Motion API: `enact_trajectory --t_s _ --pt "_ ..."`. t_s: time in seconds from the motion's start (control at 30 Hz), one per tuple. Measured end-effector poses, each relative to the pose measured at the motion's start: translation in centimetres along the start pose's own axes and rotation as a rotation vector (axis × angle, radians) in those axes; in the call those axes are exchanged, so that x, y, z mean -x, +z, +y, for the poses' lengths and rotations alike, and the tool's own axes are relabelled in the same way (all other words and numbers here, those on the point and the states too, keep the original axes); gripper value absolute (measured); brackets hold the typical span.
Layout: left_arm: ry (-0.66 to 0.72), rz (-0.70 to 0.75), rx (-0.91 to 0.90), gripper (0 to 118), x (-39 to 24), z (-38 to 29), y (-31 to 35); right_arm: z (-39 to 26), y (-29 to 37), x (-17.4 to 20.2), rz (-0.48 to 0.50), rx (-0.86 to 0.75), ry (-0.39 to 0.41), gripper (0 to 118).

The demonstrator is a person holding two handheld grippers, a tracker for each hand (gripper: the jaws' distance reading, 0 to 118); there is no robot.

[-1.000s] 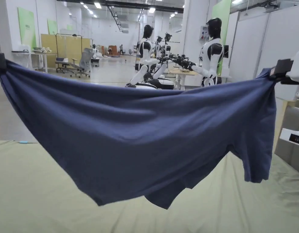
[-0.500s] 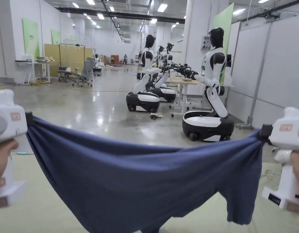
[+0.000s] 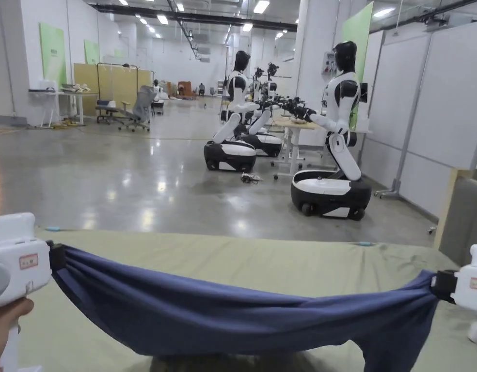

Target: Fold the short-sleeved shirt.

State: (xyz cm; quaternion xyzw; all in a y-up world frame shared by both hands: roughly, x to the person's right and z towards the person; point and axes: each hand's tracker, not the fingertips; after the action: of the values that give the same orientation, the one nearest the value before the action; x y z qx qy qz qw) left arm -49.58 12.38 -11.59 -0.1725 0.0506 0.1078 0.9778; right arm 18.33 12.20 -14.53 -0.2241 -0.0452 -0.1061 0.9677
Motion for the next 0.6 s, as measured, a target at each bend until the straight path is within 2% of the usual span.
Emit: enact_trajectory --t_s 0.07,0.17,0.27,0.3,0.33,0.43,0.5,0.57,0.6 --pt "0.0 -0.011 0.044 0 1.3 -3.4 2.2 -4.0 2.3 -1.3 0.009 0.024 0.011 5" --pt "-0.013 -0.022 0.182 0 3.2 -9.6 5.4 -10.9 3.9 -3.6 -0.015 0.117 0.079 5" --pt "-0.166 0.021 0.34 0 4.5 -17.2 6.8 -18.4 4.6 -4.8 -0.046 0.214 0.149 5" --pt "-0.169 0.041 0.397 0 5.1 -19.6 6.9 -20.7 4.5 -5.1 -0.055 0.252 0.153 5" --pt "-0.117 0.058 0.452 0 5.8 -21.9 6.8 -22.9 4.4 -5.4 -0.084 0.282 0.149 5" --pt "-0.042 0.064 0.517 0 7.3 -25.7 7.1 -26.9 3.6 -6.8 -0.113 0.321 0.091 6" --pt "-0.035 0.059 0.478 0 7.5 -25.8 7.2 -27.4 3.7 -7.2 -0.124 0.29 0.049 23" --pt "-0.059 0.028 0.402 4 6.9 -24.8 7.8 -26.3 4.8 -7.0 -0.12 0.218 0.06 39" --pt "-0.075 0.028 0.376 28 6.6 -24.0 8.4 -25.8 5.1 -7.0 -0.11 0.211 0.064 89"
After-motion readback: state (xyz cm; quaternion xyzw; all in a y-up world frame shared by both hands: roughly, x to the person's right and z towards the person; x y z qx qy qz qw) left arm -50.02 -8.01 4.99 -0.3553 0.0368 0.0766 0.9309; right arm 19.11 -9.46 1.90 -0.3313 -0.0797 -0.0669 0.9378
